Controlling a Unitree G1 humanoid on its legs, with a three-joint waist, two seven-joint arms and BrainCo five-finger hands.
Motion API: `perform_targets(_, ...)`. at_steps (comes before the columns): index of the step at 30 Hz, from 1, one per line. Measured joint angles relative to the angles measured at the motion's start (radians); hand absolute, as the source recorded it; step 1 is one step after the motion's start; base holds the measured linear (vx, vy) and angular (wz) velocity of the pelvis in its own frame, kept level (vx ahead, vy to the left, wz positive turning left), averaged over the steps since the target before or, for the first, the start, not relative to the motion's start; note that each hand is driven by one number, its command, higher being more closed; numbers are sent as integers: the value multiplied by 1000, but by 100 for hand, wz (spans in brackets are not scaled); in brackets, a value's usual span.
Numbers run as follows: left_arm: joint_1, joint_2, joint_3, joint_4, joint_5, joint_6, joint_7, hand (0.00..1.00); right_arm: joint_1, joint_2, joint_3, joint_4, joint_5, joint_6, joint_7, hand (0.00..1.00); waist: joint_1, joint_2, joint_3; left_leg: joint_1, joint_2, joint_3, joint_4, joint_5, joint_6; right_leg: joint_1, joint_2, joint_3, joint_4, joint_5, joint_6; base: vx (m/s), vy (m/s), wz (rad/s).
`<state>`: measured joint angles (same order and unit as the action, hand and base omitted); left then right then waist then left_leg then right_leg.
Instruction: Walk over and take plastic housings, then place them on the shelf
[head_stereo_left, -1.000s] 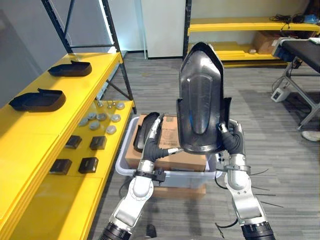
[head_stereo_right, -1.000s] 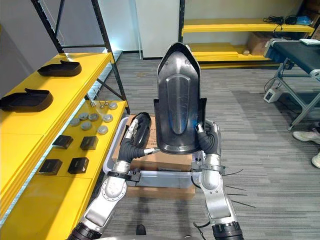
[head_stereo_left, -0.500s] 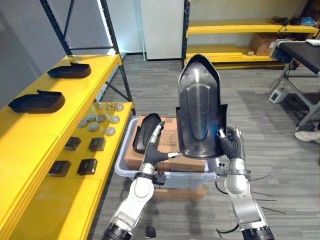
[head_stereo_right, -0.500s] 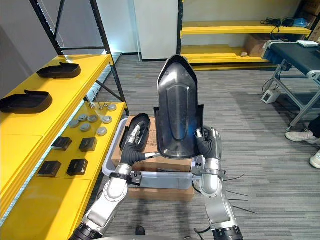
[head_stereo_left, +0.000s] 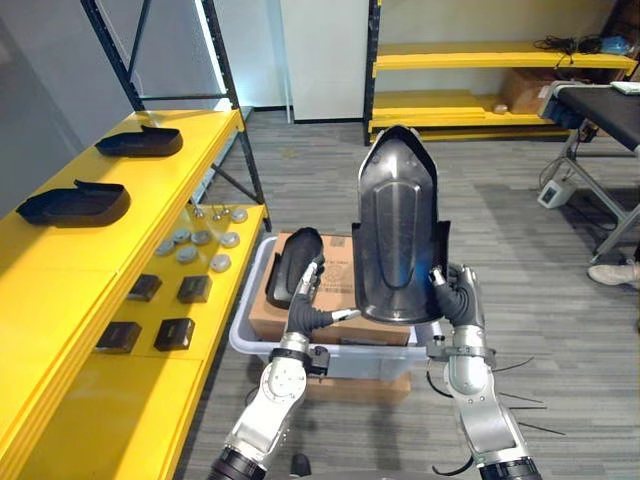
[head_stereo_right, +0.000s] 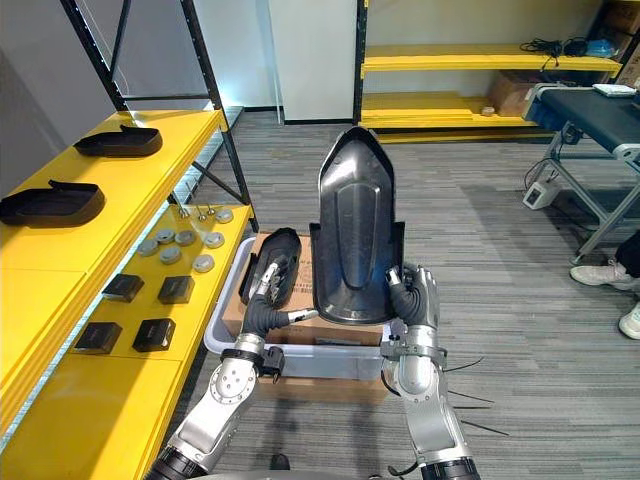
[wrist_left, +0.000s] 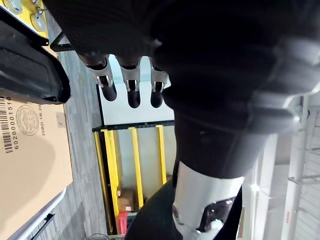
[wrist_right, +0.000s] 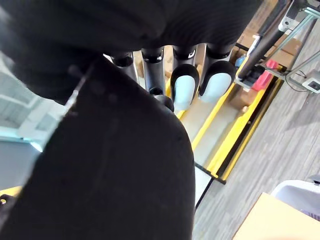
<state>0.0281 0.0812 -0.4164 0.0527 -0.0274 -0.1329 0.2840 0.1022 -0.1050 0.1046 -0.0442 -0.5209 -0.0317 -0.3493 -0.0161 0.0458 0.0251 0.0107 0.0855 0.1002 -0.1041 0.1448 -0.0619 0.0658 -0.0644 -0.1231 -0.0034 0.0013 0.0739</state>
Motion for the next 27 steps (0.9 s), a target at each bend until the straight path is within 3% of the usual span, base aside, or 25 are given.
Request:
perform_targets(5, 1, -10, 22, 0, 2, 0, 0, 0, 39, 2, 98, 5, -1, 0, 35, 100, -1, -1, -1, 0, 1, 0, 0, -1, -1, 0, 1, 0, 0, 0, 0, 0, 0, 0)
perform_targets(14, 4, -28, 31, 40, 22, 12, 0, 0, 48, 22, 101, 24, -14, 0, 47, 100, 0, -2, -1, 0, 0, -1, 0, -1, -1, 0, -2, 0, 2, -3, -4, 0, 0, 0)
perform_targets(26, -3, -25, -14, 131, -3, 11, -20, 0, 53, -27, 122, 24, -28, 8, 56, 100, 1, -3, -2, -1, 10, 8, 0, -9, -4, 1, -3, 13, 0, 8, -11, 0, 0, -2)
perform_targets(27, -7, -22, -16, 137, -10, 11, -21, 100, 52, -32, 129, 24, -21, 13, 56, 100, 1, -3, -2, -1, 12, 10, 0, -9, -3, 1, -2, 15, 0, 9, -13, 0, 0, -5)
